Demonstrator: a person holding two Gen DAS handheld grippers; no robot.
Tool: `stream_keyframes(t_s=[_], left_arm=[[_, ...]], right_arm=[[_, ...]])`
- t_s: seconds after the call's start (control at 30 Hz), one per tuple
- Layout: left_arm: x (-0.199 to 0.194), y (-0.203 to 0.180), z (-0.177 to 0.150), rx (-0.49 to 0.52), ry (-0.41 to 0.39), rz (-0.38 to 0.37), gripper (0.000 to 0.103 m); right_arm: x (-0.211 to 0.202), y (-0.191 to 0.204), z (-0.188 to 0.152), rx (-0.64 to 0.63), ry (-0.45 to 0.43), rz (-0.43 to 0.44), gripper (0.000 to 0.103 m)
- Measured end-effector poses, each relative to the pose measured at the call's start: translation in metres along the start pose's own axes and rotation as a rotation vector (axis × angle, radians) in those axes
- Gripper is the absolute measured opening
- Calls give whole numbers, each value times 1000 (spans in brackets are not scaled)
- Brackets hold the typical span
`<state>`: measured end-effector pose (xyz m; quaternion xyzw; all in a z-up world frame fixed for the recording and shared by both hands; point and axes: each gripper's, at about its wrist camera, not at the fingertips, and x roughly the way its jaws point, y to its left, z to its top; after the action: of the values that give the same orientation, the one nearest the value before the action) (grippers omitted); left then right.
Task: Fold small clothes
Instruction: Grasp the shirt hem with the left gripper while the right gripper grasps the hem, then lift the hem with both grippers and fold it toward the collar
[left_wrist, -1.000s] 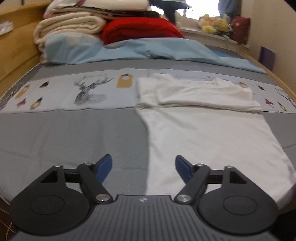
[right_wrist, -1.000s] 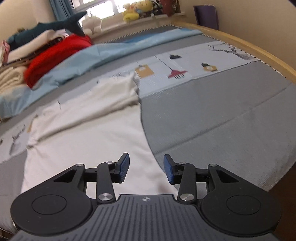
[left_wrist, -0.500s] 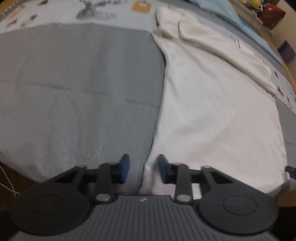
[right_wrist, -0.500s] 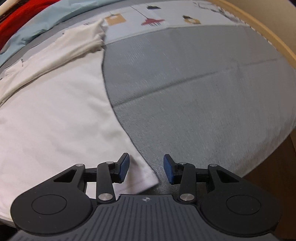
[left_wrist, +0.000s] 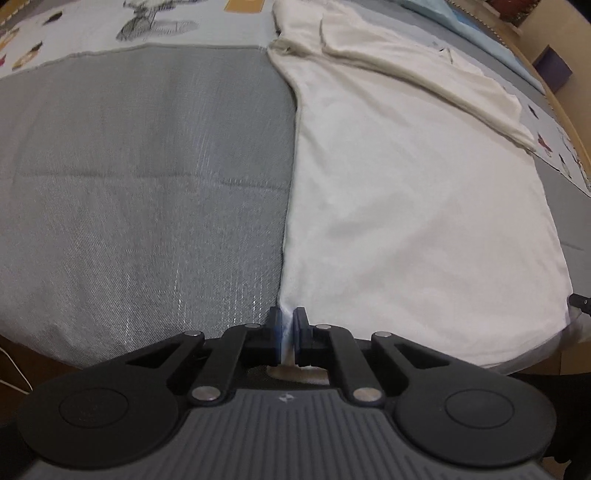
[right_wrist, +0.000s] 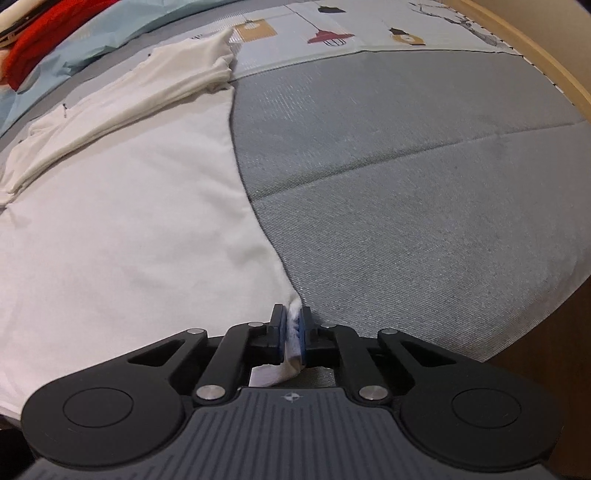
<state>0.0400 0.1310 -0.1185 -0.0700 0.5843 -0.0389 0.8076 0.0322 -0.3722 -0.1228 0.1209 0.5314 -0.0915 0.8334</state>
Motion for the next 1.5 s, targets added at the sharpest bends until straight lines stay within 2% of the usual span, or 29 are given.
stream_keyframes(t_s=[0.13,0.27,0.37,0.47,0.67,0.73,0.77,0.87,1.0,1.23,1.37,1.5], left_arm=[[-15,-7,-5,38,-39,-8,6],[-14,-3,-9,38,-13,-6,8],[-9,-1,-11,24,13,13,11],[-4,-2,-10,29,30,27,12],[2,-3,-7,35,49,41,12],[3,-5,-5,41,49,45,11],[3,-7,-5,51,46,47,8],[-1,-12,-6,78,28,46,7],[-24,-18,-5,106,-28,17,6],[-98,-17,2,142,-186,-86,5],[-143,-11,-9,162,-253,-136,5],[-203,0,-33,175,-332,-227,5]], right_arm=[[-11,-1,0,2,-28,33,6],[-15,-3,-1,12,-36,36,6],[-8,-6,-3,34,-14,-11,10],[1,-5,-5,19,32,-27,22],[7,4,-7,-31,41,-48,26],[6,7,-8,-44,34,-51,17],[4,8,-8,-50,29,-49,8],[-1,13,-7,-69,4,-41,7],[-28,11,1,-34,-90,40,7],[-102,5,19,-4,-289,224,6],[-144,-6,23,11,-353,298,6],[-191,-25,6,44,-407,396,6]])
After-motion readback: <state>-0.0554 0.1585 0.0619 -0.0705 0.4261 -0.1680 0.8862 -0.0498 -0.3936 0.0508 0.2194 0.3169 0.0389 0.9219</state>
